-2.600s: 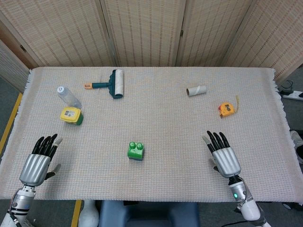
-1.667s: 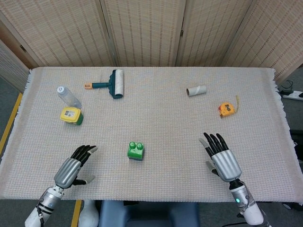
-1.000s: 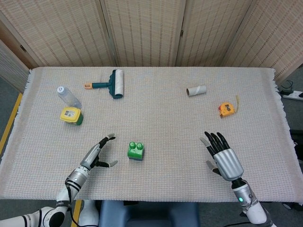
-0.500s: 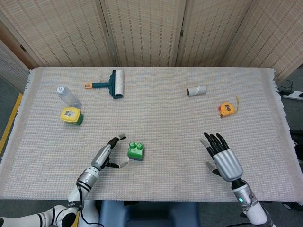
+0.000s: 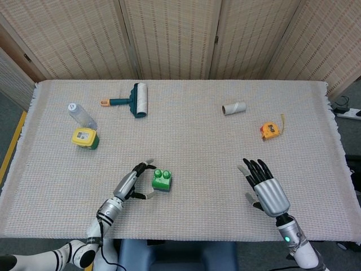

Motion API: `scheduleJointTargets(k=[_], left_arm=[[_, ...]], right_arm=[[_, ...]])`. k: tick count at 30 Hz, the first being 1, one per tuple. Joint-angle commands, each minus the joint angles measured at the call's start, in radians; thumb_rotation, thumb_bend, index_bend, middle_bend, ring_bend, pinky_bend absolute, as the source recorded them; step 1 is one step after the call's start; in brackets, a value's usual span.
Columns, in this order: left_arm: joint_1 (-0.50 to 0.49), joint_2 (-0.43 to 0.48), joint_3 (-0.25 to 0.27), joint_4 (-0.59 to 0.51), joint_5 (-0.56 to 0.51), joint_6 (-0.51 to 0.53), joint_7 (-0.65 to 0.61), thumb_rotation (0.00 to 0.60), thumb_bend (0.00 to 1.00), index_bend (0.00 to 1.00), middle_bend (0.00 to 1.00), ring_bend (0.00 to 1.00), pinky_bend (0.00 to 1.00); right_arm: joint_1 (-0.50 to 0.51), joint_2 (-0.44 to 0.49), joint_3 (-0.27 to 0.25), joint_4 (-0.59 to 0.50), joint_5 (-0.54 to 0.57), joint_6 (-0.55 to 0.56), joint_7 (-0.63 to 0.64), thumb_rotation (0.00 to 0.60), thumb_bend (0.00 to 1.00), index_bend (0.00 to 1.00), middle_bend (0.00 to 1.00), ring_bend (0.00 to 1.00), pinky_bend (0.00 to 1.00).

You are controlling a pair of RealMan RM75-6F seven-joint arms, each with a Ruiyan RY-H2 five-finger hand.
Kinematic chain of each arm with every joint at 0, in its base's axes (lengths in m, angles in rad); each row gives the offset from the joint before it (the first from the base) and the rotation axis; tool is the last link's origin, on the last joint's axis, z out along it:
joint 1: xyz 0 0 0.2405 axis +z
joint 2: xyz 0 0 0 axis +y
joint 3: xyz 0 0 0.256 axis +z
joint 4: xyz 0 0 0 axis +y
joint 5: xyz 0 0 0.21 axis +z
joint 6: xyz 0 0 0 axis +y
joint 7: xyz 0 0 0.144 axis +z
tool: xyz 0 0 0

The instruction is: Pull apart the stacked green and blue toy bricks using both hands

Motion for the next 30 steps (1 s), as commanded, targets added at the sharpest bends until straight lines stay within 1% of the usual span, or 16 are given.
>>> scheduleJointTargets(k=[1,9,17,21,25,26,30], left_arm=[[-0.006,-0.008,0.0,0.012,0.0,-0.005,-0.007,0.6,0.27,0.09,0.26,0.0,0.0],[-0.021,-0.04,-0.008,0.059,0.009,0.001,-0.053,0.6,0.27,0.09,0.32,0.0,0.0],[-0.027,-0.074,-0.005,0.117,0.021,0.02,-0.078,0.6,0.27,0.13,0.37,0.0,0.0],[-0.031,-0.085,-0.002,0.135,0.02,0.013,-0.089,0.6,0.28,0.14,0.4,0.0,0.0],[-0.032,-0.094,-0.002,0.147,0.016,0.015,-0.089,0.6,0.28,0.19,0.48,0.03,0.0],[-0.031,-0.098,-0.002,0.149,0.017,0.02,-0.091,0.6,0.28,0.2,0.52,0.04,0.0],[-0.027,-0.101,0.0,0.146,0.022,0.029,-0.123,0.6,0.3,0.24,0.62,0.1,0.0]], right_arm=[[0.0,-0.001,0.0,0.001,0.001,-0.002,-0.001,0.6,0.37,0.0,0.0,0.0,0.0],[0.0,0.002,-0.002,-0.003,-0.003,-0.002,0.003,0.6,0.37,0.0,0.0,0.0,0.0],[0.001,0.006,-0.005,-0.006,-0.006,-0.004,0.009,0.6,0.37,0.0,0.0,0.0,0.0],[0.001,0.008,-0.004,-0.006,-0.006,-0.004,0.01,0.6,0.37,0.0,0.0,0.0,0.0],[0.001,0.008,-0.002,-0.006,-0.004,-0.004,0.011,0.6,0.37,0.0,0.0,0.0,0.0],[0.001,0.008,-0.002,-0.006,-0.004,-0.005,0.012,0.6,0.37,0.0,0.0,0.0,0.0],[0.002,0.008,-0.001,-0.005,-0.001,-0.009,0.011,0.6,0.37,0.0,0.0,0.0,0.0]])
